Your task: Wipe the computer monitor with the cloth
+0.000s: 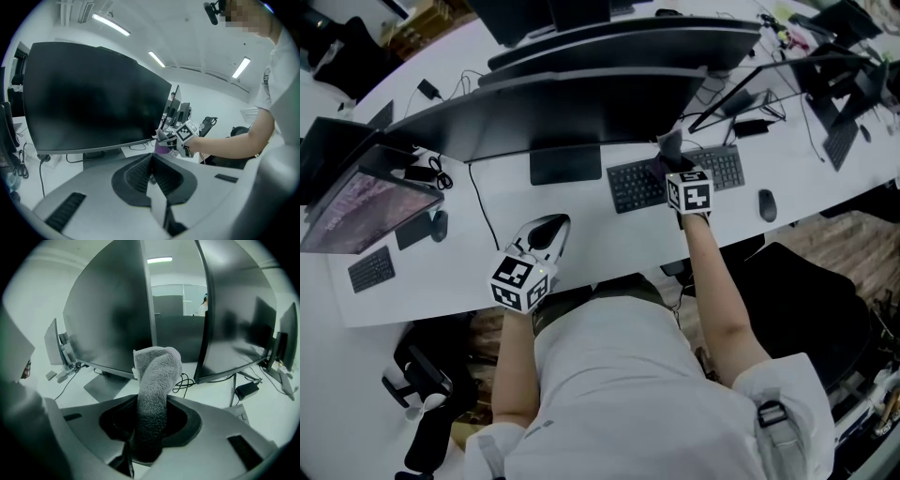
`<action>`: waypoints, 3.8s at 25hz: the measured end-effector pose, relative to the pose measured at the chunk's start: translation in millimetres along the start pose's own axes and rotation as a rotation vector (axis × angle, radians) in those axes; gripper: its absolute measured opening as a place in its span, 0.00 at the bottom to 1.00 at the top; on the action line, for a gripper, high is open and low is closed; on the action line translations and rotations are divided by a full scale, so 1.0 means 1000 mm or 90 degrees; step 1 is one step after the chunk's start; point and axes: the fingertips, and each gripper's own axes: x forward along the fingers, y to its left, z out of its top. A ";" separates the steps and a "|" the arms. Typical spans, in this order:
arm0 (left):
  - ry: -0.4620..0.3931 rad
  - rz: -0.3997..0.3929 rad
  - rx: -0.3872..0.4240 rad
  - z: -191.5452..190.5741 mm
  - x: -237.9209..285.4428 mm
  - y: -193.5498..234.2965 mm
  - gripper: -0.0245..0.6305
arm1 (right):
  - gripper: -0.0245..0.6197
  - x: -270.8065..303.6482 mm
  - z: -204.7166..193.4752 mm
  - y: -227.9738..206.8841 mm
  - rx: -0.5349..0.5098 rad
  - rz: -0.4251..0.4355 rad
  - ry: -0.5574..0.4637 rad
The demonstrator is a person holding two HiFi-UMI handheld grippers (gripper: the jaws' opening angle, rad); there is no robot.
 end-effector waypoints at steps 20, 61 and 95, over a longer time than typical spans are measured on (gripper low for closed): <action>0.024 0.025 -0.014 -0.016 -0.007 0.004 0.04 | 0.24 0.018 -0.001 0.015 0.380 0.167 -0.115; 0.002 0.052 -0.063 -0.046 -0.115 0.113 0.04 | 0.24 0.078 0.035 0.164 0.511 0.250 -0.124; -0.037 0.094 -0.112 -0.098 -0.250 0.228 0.04 | 0.24 0.141 0.076 0.354 0.492 0.289 -0.110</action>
